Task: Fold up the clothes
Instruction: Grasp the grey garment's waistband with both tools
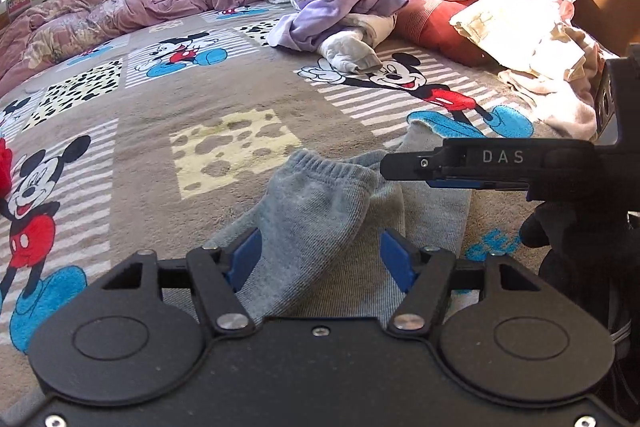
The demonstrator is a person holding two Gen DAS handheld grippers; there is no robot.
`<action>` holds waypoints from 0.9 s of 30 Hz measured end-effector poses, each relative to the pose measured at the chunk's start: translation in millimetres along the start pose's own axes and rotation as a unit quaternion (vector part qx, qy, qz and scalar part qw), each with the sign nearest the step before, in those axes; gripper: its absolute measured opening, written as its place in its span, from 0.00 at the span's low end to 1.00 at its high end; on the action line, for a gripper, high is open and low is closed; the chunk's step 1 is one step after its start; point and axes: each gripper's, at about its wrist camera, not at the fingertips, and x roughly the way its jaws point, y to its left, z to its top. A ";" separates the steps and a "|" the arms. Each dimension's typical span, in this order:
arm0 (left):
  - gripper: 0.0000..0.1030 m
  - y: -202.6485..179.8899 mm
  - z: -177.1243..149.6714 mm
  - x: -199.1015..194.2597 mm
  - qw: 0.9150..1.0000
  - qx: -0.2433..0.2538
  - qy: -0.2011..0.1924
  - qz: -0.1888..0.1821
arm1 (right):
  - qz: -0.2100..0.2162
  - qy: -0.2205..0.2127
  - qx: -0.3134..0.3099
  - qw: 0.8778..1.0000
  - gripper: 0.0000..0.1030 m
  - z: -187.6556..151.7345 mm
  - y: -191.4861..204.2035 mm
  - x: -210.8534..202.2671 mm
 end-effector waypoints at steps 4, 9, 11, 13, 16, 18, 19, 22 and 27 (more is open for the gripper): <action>0.60 -0.3 -11.5 11.5 1.000 0.017 -0.002 -0.006 | 0.001 0.006 0.022 1.000 0.66 3.8 -6.5 14.4; 0.56 0.2 -13.9 21.1 0.999 0.035 -0.004 0.005 | 0.018 0.016 0.060 0.998 0.62 1.7 -13.7 28.7; 0.49 5.6 -11.8 22.6 1.000 0.022 -0.007 0.000 | 0.027 0.017 0.075 0.997 0.58 0.3 -15.5 33.8; 0.30 14.1 -10.1 25.1 1.000 0.003 -0.005 0.002 | 0.031 0.018 0.073 0.997 0.53 -1.8 -12.1 38.2; 0.29 25.0 -10.6 25.0 1.000 -0.023 -0.006 -0.003 | 0.024 0.021 0.060 0.998 0.43 -3.7 -8.2 41.9; 0.31 20.9 -9.5 21.5 1.000 -0.006 -0.008 -0.007 | 0.025 0.021 0.074 0.997 0.36 -4.5 -13.3 41.0; 0.45 16.6 -9.2 20.1 1.000 0.005 -0.010 -0.005 | 0.031 0.020 0.089 0.995 0.36 -4.5 -17.8 40.6; 0.55 -4.4 -11.4 14.2 0.998 0.058 -0.028 0.015 | 0.038 0.013 0.122 0.992 0.34 -7.0 -26.1 39.7; 0.55 -29.8 -15.7 14.2 0.988 0.136 -0.051 0.042 | 0.031 0.006 0.112 0.993 0.36 -11.3 -18.9 41.4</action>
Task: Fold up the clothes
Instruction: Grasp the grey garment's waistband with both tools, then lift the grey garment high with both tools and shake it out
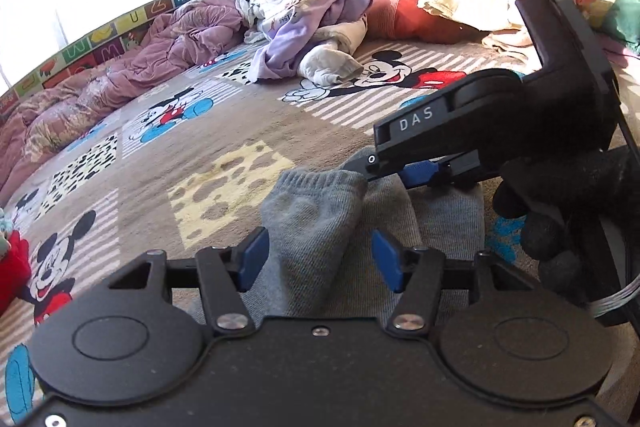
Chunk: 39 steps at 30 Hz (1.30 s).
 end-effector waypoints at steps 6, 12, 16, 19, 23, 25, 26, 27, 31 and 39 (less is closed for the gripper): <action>0.43 -6.2 0.9 13.2 1.000 0.028 0.003 0.014 | 0.033 0.009 0.001 0.999 0.36 0.9 1.1 3.3; 0.08 19.0 -1.2 17.8 0.999 -0.048 0.003 0.022 | 0.029 0.009 -0.016 0.999 0.36 2.1 6.2 6.1; 0.05 50.7 5.2 -8.7 0.990 -0.140 -0.025 0.019 | 0.028 -0.004 -0.055 0.998 0.11 1.9 15.6 -3.4; 0.05 71.1 5.9 -33.1 0.979 -0.199 -0.042 0.008 | 0.032 -0.009 -0.064 0.997 0.11 1.7 16.2 -13.8; 0.04 80.9 8.4 -68.8 0.968 -0.244 -0.061 -0.006 | 0.050 -0.028 -0.091 0.994 0.09 -0.1 34.6 -40.2; 0.04 80.3 14.1 -87.6 0.968 -0.238 -0.074 -0.001 | 0.060 -0.037 -0.100 0.992 0.09 -2.0 48.2 -61.2; 0.04 81.7 17.6 -101.7 0.969 -0.233 -0.085 0.008 | 0.064 -0.041 -0.109 0.991 0.09 -3.0 55.7 -71.2; 0.04 84.1 20.4 -112.2 0.967 -0.235 -0.093 0.013 | 0.067 -0.045 -0.120 0.989 0.09 -4.0 63.8 -80.9; 0.04 99.3 32.3 -155.4 0.962 -0.240 -0.129 0.031 | 0.098 -0.066 -0.171 0.978 0.09 -3.8 109.7 -121.9; 0.04 135.7 45.3 -228.2 0.948 -0.250 -0.186 0.065 | 0.156 -0.099 -0.253 0.950 0.09 1.6 214.8 -173.4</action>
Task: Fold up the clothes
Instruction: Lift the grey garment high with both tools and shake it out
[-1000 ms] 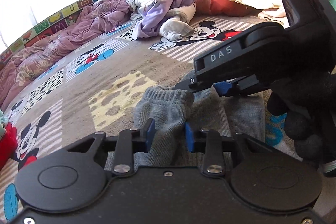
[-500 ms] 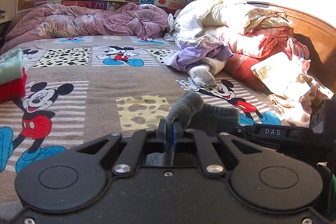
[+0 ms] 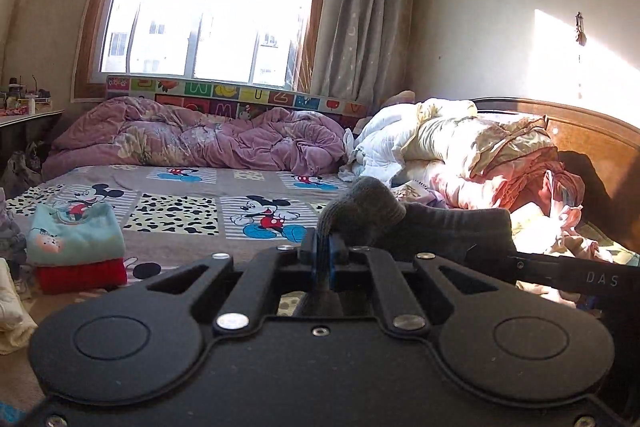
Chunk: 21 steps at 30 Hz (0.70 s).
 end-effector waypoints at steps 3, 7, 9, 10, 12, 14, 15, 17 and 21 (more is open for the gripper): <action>0.03 13.0 16.9 -16.3 1.000 -0.014 -0.022 -0.001 | 0.013 -0.003 -0.037 0.999 0.09 23.5 35.7 3.3; 0.03 29.0 44.0 -40.3 0.998 -0.013 -0.057 0.008 | 0.033 -0.012 -0.058 0.998 0.08 49.5 75.0 6.6; 0.03 39.0 55.9 -51.7 0.997 -0.011 -0.072 0.016 | 0.046 -0.018 -0.061 0.997 0.08 60.3 92.4 8.8; 0.03 45.9 62.5 -57.9 0.997 -0.010 -0.079 0.020 | 0.052 -0.020 -0.064 0.996 0.08 66.0 102.0 10.6; 0.03 60.2 73.3 -67.9 0.995 -0.013 -0.090 0.028 | 0.071 -0.021 -0.066 0.995 0.08 77.0 120.9 15.7; 0.03 78.3 82.4 -77.6 0.994 -0.018 -0.097 0.035 | 0.090 -0.021 -0.068 0.993 0.08 85.5 141.0 23.3; 0.03 86.7 85.4 -82.8 0.994 -0.020 -0.101 0.041 | 0.099 -0.020 -0.069 0.992 0.08 87.6 151.4 28.3; 0.03 103.1 90.7 -94.4 0.992 -0.023 -0.110 0.057 | 0.120 -0.018 -0.067 0.990 0.08 92.3 172.1 38.7; 0.03 132.0 101.4 -118.6 0.988 -0.027 -0.129 0.085 | 0.170 -0.012 -0.060 0.984 0.08 97.7 217.2 59.8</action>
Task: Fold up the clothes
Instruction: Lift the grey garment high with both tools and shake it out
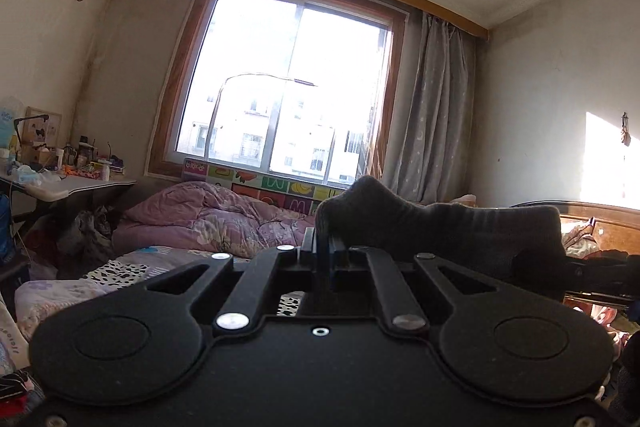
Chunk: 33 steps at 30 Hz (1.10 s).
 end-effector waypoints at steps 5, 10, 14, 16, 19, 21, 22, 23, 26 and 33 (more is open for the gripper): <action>0.03 33.2 23.1 -9.0 0.999 0.006 -0.018 0.036 | 0.056 0.002 0.007 0.998 0.08 10.8 40.2 39.0; 0.03 38.4 28.3 12.3 0.999 0.020 -0.005 0.034 | 0.073 0.002 0.015 0.997 0.08 10.4 47.3 54.7; 0.03 25.1 -2.2 43.6 0.998 0.047 0.037 0.019 | 0.050 0.009 0.036 0.998 0.08 -8.7 19.6 45.6; 0.03 11.7 -27.9 66.1 0.996 0.065 0.063 0.011 | 0.025 0.013 0.048 0.998 0.08 -24.8 -3.5 37.4; 0.03 -13.9 -71.9 105.3 0.990 0.086 0.111 -0.008 | -0.024 0.021 0.072 0.997 0.08 -55.0 -49.0 23.8; 0.03 -32.6 -102.3 132.7 0.984 0.097 0.145 -0.023 | -0.055 0.026 0.089 0.994 0.08 -73.9 -81.3 11.6; 0.03 -43.3 -116.9 146.2 0.981 0.103 0.160 -0.032 | -0.075 0.029 0.100 0.992 0.08 -87.0 -101.6 3.5; 0.03 -54.3 -131.3 159.6 0.978 0.108 0.175 -0.042 | -0.095 0.033 0.110 0.989 0.08 -100.1 -121.2 -4.6; 0.03 -90.7 -171.9 198.0 0.966 0.125 0.216 -0.068 | -0.148 0.043 0.143 0.978 0.08 -135.0 -173.5 -28.9; 0.03 -178.2 -254.0 268.6 0.936 0.166 0.284 -0.125 | -0.235 0.041 0.215 0.947 0.08 -207.9 -274.1 -91.1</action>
